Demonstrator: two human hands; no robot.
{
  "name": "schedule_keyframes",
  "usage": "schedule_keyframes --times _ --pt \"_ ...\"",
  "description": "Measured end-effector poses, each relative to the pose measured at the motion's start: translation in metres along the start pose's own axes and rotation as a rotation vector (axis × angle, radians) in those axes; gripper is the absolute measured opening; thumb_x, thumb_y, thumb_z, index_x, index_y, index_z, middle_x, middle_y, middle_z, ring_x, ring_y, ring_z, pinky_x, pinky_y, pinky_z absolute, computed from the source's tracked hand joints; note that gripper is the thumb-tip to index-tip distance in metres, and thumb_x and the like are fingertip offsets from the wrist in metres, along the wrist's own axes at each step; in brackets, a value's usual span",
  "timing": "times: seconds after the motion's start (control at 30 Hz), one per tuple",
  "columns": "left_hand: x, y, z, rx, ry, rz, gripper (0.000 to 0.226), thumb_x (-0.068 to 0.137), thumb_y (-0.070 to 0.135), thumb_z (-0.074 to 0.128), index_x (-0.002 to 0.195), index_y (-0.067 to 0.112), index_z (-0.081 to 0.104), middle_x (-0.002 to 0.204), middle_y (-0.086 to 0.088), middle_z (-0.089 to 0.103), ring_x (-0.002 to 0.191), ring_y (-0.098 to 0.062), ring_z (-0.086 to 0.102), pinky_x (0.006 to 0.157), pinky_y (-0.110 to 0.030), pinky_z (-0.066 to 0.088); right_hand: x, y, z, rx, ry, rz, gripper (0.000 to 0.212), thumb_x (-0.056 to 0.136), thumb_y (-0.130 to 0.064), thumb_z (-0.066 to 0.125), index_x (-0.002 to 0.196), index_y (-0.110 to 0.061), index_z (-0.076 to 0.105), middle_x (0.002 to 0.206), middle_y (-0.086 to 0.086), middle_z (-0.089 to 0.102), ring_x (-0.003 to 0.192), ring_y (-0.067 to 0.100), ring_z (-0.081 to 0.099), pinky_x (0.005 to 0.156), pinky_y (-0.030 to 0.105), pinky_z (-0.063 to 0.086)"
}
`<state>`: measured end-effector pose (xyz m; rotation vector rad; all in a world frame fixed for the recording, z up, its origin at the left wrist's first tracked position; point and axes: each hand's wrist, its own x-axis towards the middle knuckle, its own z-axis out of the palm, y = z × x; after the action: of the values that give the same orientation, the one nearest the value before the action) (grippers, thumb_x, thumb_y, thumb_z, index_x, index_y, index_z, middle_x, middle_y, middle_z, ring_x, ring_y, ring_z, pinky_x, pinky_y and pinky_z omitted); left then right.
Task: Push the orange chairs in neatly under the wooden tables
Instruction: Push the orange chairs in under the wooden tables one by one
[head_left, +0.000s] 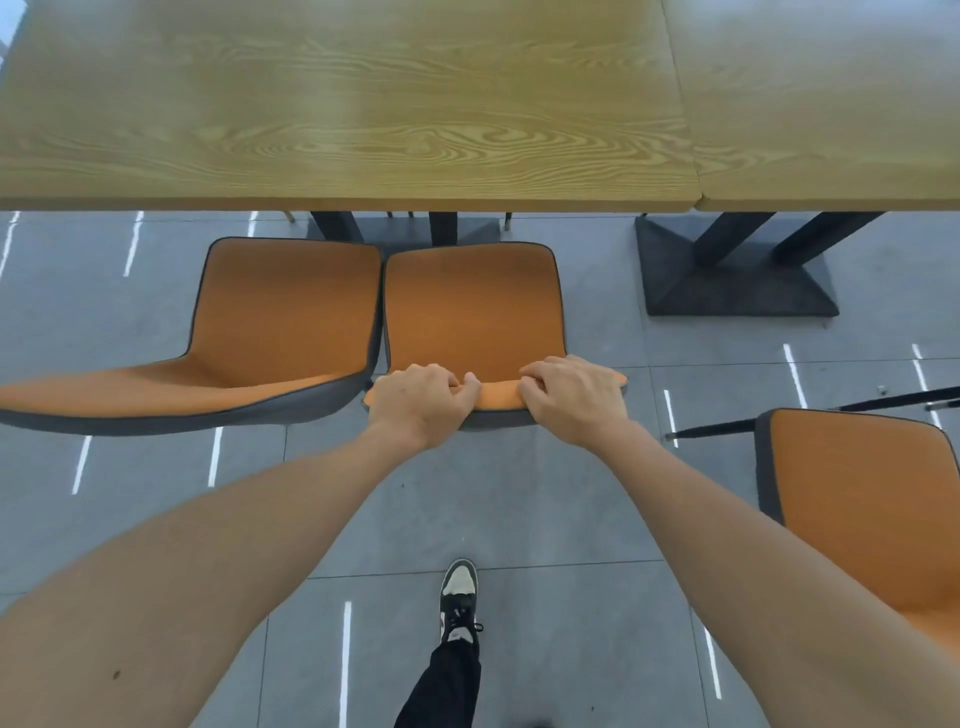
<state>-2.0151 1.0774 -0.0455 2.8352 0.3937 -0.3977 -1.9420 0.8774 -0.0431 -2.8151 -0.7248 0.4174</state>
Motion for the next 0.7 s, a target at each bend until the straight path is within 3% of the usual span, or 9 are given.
schedule_keyframes --times 0.1,0.2,0.27,0.33,0.47,0.7 --pt "-0.006 0.007 -0.005 0.006 -0.046 -0.017 0.056 0.09 0.049 0.023 0.059 0.018 0.058 0.053 0.002 0.057 0.052 -0.021 0.055 0.053 -0.031 0.036 -0.012 0.014 -0.014 0.089 -0.099 -0.017 0.053 0.098 -0.05 0.028 0.127 -0.023 0.063 0.135 -0.002 0.06 0.128 0.021 0.047 0.105 0.039 0.032" --pt "-0.015 0.023 -0.012 0.029 -0.108 -0.044 0.035 0.096 0.026 0.023 0.076 0.018 0.051 0.081 -0.004 0.064 0.072 -0.03 0.057 0.068 -0.037 0.04 -0.046 0.035 -0.027 0.154 -0.107 0.016 0.053 0.102 -0.05 0.027 0.141 -0.024 0.05 0.15 -0.001 0.046 0.143 0.018 0.031 0.118 0.042 0.02" --pt "-0.025 0.047 -0.018 0.058 -0.125 -0.09 0.047 0.104 0.037 0.02 0.093 0.015 0.06 0.102 -0.01 0.067 0.092 -0.035 0.058 0.09 -0.049 0.043 -0.077 0.056 -0.04 0.179 -0.129 0.02 0.055 0.103 -0.05 0.031 0.152 -0.026 0.034 0.161 -0.003 0.029 0.149 0.017 0.019 0.121 0.045 0.018" --pt "-0.041 0.083 -0.021 0.101 -0.116 -0.11 0.063 0.103 0.055 0.016 0.112 0.013 0.063 0.119 -0.015 0.064 0.113 -0.039 0.055 0.108 -0.058 0.032 -0.108 0.081 -0.055 0.133 -0.147 0.008 0.056 0.102 -0.049 0.035 0.152 -0.023 0.035 0.163 0.0 0.024 0.15 0.02 0.017 0.12 0.045 0.021" --pt "-0.087 0.178 -0.018 0.047 -0.108 -0.075 0.072 0.102 0.062 0.02 0.139 0.008 0.049 0.146 -0.023 0.045 0.136 -0.043 0.036 0.115 -0.058 0.025 -0.178 0.144 -0.088 0.011 -0.178 0.044 0.062 0.101 -0.053 0.036 0.151 -0.018 0.038 0.164 0.009 0.017 0.152 0.025 0.01 0.12 0.048 0.021" --pt "-0.187 0.386 0.014 -0.016 -0.042 0.183 0.059 0.105 0.054 0.028 0.116 0.007 0.062 0.124 -0.015 0.061 0.12 -0.035 0.053 0.108 -0.051 0.035 -0.323 0.282 -0.15 -0.057 -0.089 0.135 0.063 0.099 -0.056 0.034 0.15 -0.019 0.037 0.163 0.011 0.02 0.151 0.029 0.012 0.118 0.051 0.021"
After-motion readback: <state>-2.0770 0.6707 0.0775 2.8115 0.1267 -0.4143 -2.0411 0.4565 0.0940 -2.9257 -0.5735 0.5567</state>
